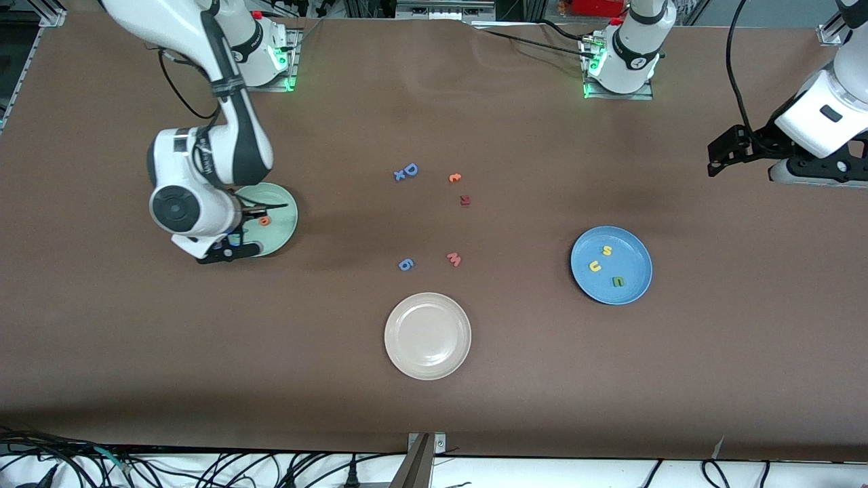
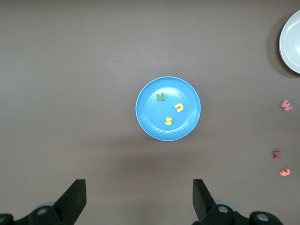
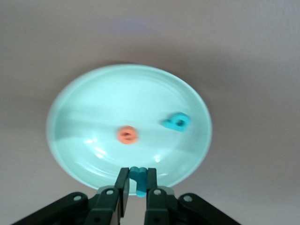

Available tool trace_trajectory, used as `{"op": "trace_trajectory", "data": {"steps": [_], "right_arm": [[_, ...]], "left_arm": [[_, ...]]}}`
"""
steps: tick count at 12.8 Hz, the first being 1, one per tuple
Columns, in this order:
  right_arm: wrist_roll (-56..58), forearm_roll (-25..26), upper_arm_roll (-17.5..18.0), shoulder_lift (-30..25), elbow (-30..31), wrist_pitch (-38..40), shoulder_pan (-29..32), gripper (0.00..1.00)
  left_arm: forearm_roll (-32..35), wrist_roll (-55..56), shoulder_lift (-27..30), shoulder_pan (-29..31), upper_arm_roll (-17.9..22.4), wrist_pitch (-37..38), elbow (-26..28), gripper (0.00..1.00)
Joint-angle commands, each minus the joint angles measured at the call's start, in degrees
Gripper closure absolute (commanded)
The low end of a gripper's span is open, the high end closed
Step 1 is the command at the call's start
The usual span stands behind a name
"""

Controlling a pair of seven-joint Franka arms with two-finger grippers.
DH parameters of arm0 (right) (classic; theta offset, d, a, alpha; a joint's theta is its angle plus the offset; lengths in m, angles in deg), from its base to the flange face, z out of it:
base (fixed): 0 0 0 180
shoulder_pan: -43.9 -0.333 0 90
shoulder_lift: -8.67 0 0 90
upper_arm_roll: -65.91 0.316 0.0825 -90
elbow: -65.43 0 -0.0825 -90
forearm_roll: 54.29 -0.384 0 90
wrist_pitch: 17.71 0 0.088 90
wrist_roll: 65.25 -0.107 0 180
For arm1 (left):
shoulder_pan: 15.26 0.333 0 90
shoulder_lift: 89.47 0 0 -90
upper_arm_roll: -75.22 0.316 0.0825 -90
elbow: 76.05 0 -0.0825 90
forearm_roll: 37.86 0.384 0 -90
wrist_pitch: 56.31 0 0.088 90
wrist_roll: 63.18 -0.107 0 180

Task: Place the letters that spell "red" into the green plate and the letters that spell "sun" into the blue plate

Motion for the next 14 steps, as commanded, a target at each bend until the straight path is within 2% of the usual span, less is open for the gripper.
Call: {"op": "trace_trajectory", "data": {"steps": [1,3,6,7,9,11,14], "right_arm": [[2.44,-0.54,0.27,1.56,1.55,-0.51,1.31,0.91],[2.70,-4.65,0.44,2.61,2.86,-2.26,1.31,0.83],[3.32,-5.73,0.53,3.23,2.96,-2.79,1.22,0.81],[3.32,-5.73,0.44,3.32,3.05,-2.79,1.22,0.74],[3.32,-5.73,0.44,3.06,2.61,-2.18,1.31,0.31],[3.23,-5.73,-0.08,1.66,1.74,-1.13,1.31,0.17],[3.23,-5.73,-2.54,0.51,-5.01,6.67,1.31,0.17]], "left_arm": [[0.75,0.88,1.52,-1.08,0.86,0.58,1.33,0.00],[0.84,1.05,1.61,-1.52,1.03,0.49,1.33,0.00],[0.75,0.97,1.52,-2.04,1.56,0.41,1.33,0.00],[0.75,0.88,1.52,-2.22,1.74,0.41,1.33,0.00],[0.84,0.79,1.61,-2.22,2.35,0.41,1.33,0.00],[0.84,0.79,1.61,-2.40,2.44,0.41,1.33,0.00],[0.84,0.62,1.52,-3.45,3.32,0.49,1.33,0.00]]}}
